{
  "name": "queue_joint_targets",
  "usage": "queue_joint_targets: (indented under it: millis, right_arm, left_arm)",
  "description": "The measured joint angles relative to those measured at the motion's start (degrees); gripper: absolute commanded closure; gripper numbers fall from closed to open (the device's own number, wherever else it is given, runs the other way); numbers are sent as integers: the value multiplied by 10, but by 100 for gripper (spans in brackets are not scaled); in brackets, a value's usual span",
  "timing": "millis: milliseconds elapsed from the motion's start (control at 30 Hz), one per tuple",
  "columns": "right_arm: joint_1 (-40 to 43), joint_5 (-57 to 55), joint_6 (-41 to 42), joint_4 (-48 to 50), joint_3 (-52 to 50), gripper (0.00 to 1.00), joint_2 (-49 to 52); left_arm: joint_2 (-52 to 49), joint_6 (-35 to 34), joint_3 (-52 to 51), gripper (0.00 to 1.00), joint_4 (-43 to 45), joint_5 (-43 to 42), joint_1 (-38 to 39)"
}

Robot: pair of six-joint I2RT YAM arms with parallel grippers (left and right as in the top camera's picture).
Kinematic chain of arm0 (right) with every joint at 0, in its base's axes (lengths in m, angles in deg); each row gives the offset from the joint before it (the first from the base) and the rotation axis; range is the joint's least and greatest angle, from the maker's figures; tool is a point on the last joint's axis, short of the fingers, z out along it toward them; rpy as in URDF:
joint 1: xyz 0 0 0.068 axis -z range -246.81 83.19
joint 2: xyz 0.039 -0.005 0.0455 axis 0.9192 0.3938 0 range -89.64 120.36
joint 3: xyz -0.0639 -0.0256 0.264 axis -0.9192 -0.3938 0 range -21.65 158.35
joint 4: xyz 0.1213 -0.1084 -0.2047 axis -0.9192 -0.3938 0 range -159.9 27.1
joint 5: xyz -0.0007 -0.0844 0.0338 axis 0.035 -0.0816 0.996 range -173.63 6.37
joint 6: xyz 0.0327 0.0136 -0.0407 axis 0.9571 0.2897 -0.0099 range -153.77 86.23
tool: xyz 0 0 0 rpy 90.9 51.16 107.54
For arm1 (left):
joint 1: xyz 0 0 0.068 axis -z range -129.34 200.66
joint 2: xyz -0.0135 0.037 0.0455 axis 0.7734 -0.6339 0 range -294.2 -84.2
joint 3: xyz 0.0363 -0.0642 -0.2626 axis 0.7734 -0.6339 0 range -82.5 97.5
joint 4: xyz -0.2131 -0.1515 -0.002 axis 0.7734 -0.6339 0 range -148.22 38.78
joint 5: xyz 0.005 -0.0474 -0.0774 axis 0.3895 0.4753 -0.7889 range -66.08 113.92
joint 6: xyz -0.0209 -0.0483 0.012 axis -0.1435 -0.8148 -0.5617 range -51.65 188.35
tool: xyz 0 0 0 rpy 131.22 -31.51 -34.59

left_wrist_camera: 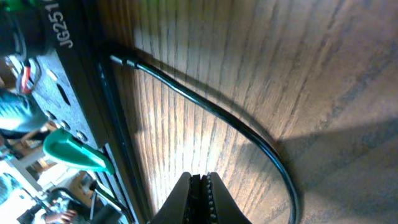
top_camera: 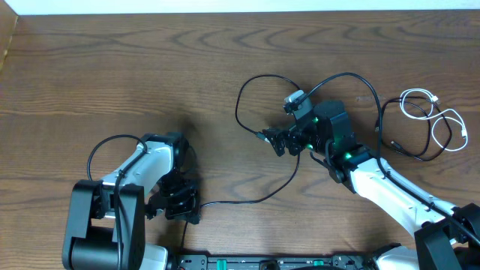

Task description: Untangle cables

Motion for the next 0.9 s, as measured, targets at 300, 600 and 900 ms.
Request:
queue_joint_targets:
  millis: [300, 600, 900]
  right_arm:
    - [0, 0, 0, 0, 0, 1, 0]
    - [0, 0, 0, 0, 0, 1, 0]
    - [0, 0, 0, 0, 0, 1, 0]
  left_arm:
    - [0, -22, 0, 93, 38, 0, 1]
    - [0, -48, 0, 93, -14, 27, 19]
    - [0, -61, 0, 93, -17, 58, 55]
